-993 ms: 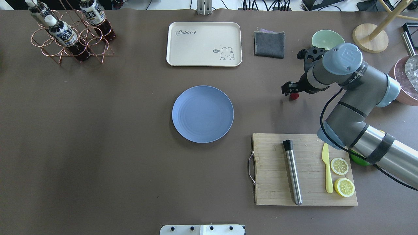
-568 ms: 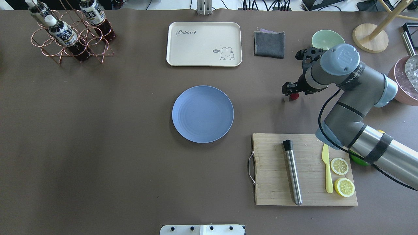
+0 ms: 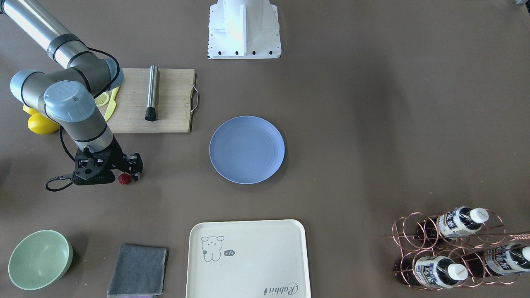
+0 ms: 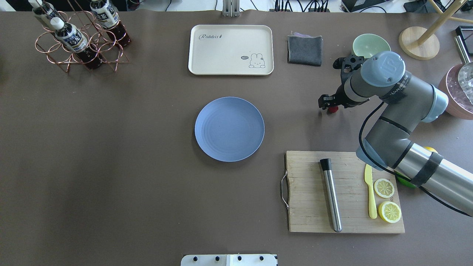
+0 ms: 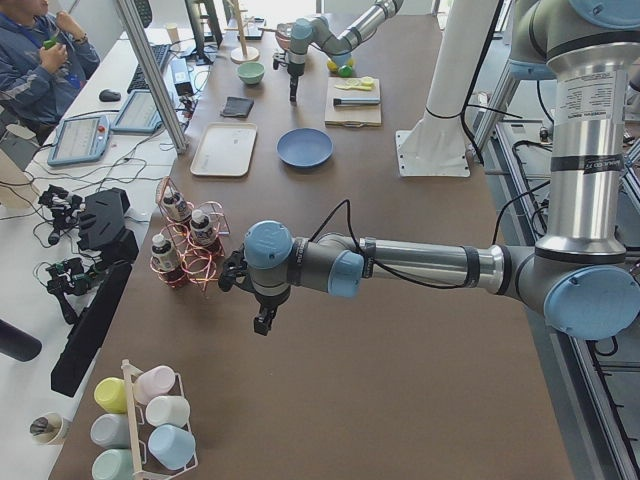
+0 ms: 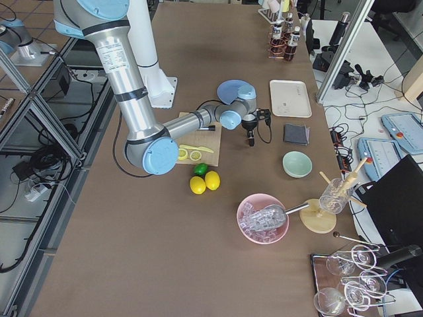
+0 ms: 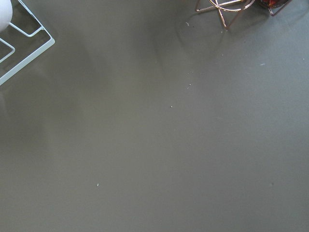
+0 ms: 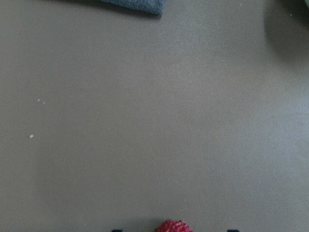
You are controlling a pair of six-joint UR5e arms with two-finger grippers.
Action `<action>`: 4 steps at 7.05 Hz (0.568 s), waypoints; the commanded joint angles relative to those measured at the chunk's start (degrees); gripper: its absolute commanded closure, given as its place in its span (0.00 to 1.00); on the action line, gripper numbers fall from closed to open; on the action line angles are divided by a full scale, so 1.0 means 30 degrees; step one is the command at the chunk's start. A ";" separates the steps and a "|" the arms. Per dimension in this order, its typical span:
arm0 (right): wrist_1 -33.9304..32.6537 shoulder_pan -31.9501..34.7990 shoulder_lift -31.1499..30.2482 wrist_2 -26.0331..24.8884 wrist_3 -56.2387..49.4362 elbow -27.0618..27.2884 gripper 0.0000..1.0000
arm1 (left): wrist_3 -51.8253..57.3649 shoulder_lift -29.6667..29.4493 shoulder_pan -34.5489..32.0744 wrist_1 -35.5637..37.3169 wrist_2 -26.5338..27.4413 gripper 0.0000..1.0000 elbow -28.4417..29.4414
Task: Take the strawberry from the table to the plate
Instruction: 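Lower the right gripper onto the red strawberry and close it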
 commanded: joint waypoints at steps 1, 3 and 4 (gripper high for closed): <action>0.0001 -0.0129 -0.0015 -0.0035 0.0000 -0.0021 0.29 | 0.0022 0.0097 0.0003 -0.0009 0.0029 0.02 -0.0031; 0.0001 -0.0129 -0.0015 -0.0006 0.0000 0.0008 0.76 | 0.0022 0.0097 0.0003 -0.0009 0.0000 0.02 -0.0031; 0.0001 -0.0129 0.0043 -0.0005 0.0145 0.0153 1.00 | -0.0007 0.0126 0.0003 -0.0009 0.0000 0.02 -0.0031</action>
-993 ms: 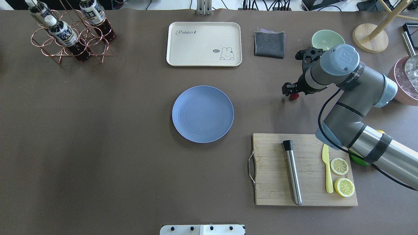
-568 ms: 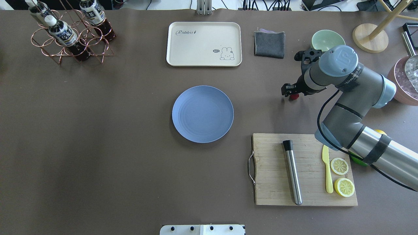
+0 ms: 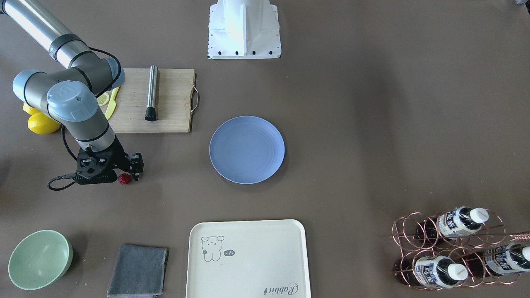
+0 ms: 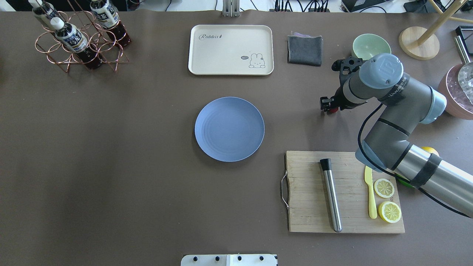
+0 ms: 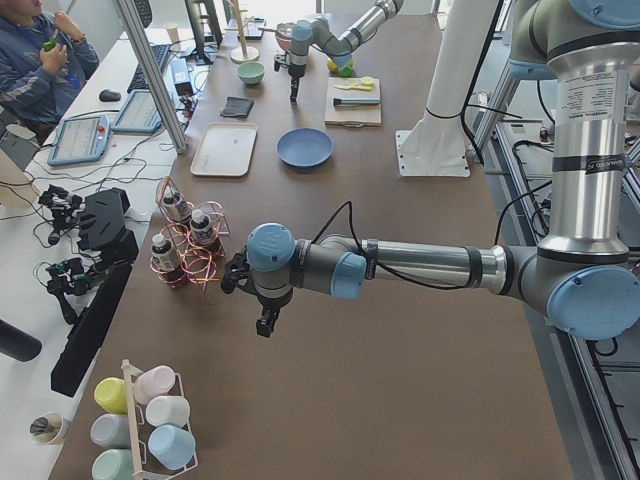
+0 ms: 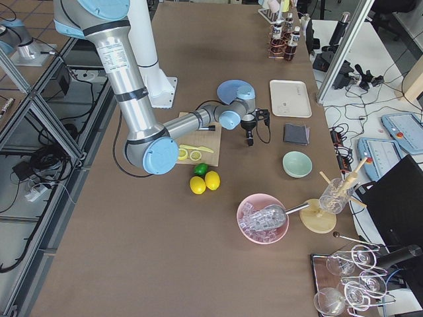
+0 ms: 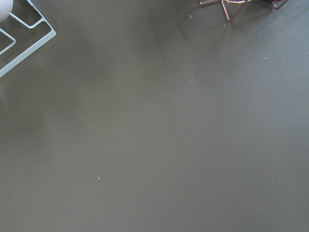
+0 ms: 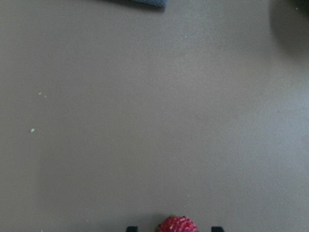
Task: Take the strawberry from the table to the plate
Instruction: 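Lower the right gripper onto the red strawberry and close it, then carry the strawberry with the right gripper over the blue plate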
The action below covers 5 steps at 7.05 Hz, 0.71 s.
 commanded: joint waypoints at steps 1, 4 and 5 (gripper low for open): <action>-0.0058 0.0055 0.0714 0.0038 0.1100 0.0327 1.00 | 0.0006 0.0018 0.0000 0.0000 -0.0002 0.02 -0.0001; -0.0409 -0.0555 0.3055 0.0039 0.5805 0.0329 1.00 | -0.0023 0.0047 -0.0029 0.0000 -0.0002 0.02 0.0028; -0.1396 -0.1314 0.4456 -0.0193 0.7915 0.0329 1.00 | -0.0023 0.0047 -0.0030 0.0000 -0.0002 0.02 0.0028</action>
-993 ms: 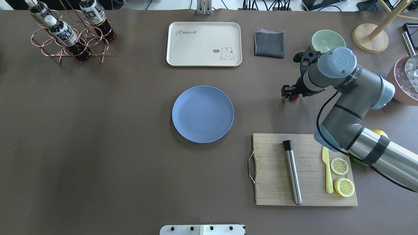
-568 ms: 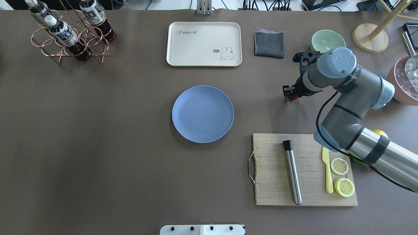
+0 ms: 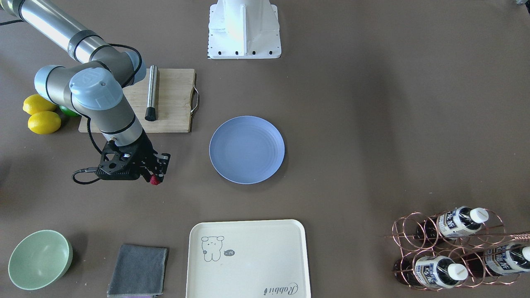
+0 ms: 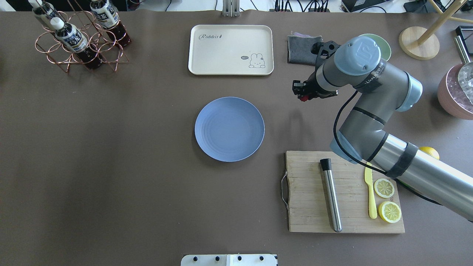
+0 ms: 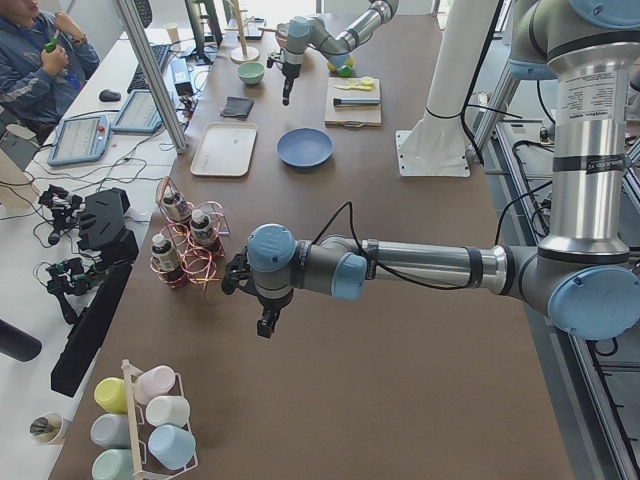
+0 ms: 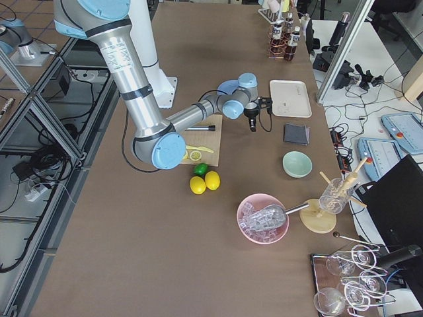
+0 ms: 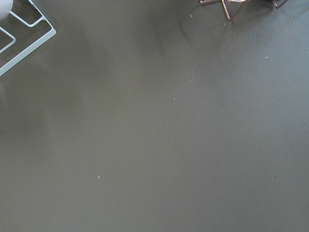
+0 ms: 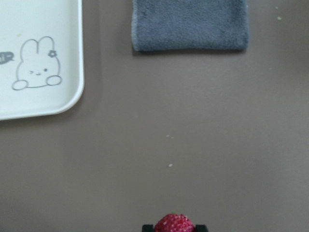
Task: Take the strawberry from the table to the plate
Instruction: 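Carry the strawberry with the right gripper over the blue plate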
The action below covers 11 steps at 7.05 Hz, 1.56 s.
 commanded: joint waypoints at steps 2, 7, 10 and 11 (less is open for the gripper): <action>-0.2546 -0.3756 0.4098 -0.3856 0.6068 -0.0142 1.00 | -0.0001 0.0034 -0.0014 0.0000 0.0000 0.02 -0.0018; 0.0189 -0.6116 0.4664 -0.7390 0.7141 -0.2476 1.00 | -0.0001 0.0327 -0.0043 0.0000 -0.0176 0.02 -0.0105; 0.0293 -0.6088 0.4752 -0.7307 0.6530 -0.2575 1.00 | -0.0001 0.0298 -0.0014 0.0000 -0.0146 0.02 -0.0105; 0.0322 -0.6058 0.4694 -0.7277 0.6120 -0.2574 1.00 | -0.0001 0.0327 -0.0043 0.0000 -0.0175 0.02 -0.0105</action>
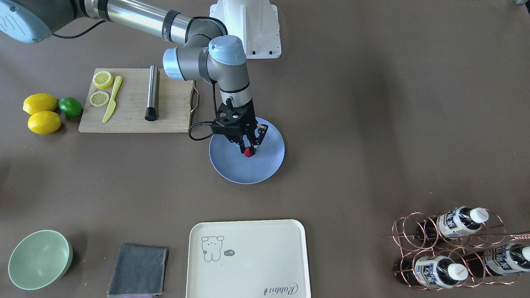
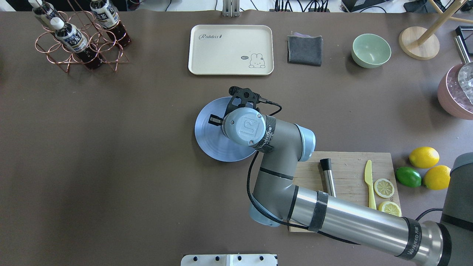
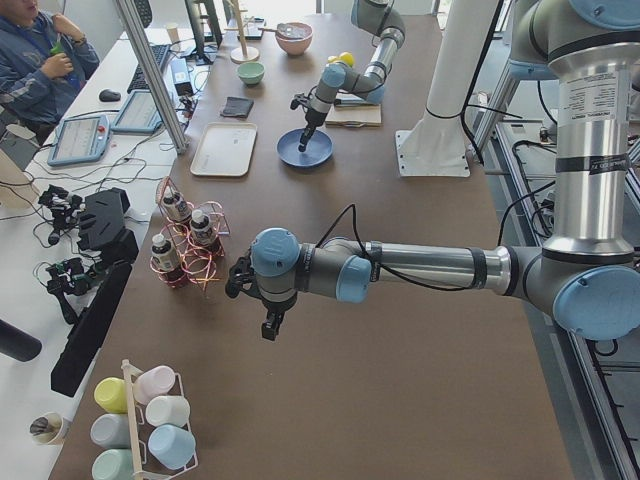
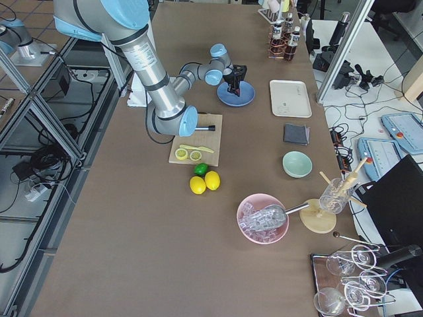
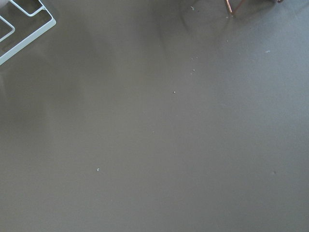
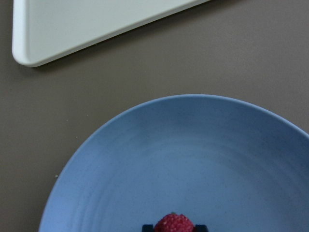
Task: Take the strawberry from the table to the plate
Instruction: 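Lower the strawberry onto the plate and open the right gripper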
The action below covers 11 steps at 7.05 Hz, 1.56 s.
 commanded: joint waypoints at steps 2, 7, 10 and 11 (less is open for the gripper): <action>0.0037 0.0000 -0.0156 0.0018 -0.0785 -0.0034 0.00 | 0.0000 0.0009 -0.0007 0.0000 0.0010 0.02 0.0029; -0.2851 0.4496 -0.0446 0.4835 -0.3936 0.0667 0.00 | 0.0000 0.0507 -0.0007 -0.0030 0.0127 0.02 0.0029; -0.7127 0.9298 -0.4386 0.8356 -1.2149 0.4579 0.00 | 0.0000 0.0595 -0.0007 0.0000 0.0156 0.02 0.0088; -0.7691 1.1259 -0.6318 0.9469 -1.5896 0.5697 0.00 | 0.0000 0.0595 -0.0007 0.0000 0.0185 0.02 0.0088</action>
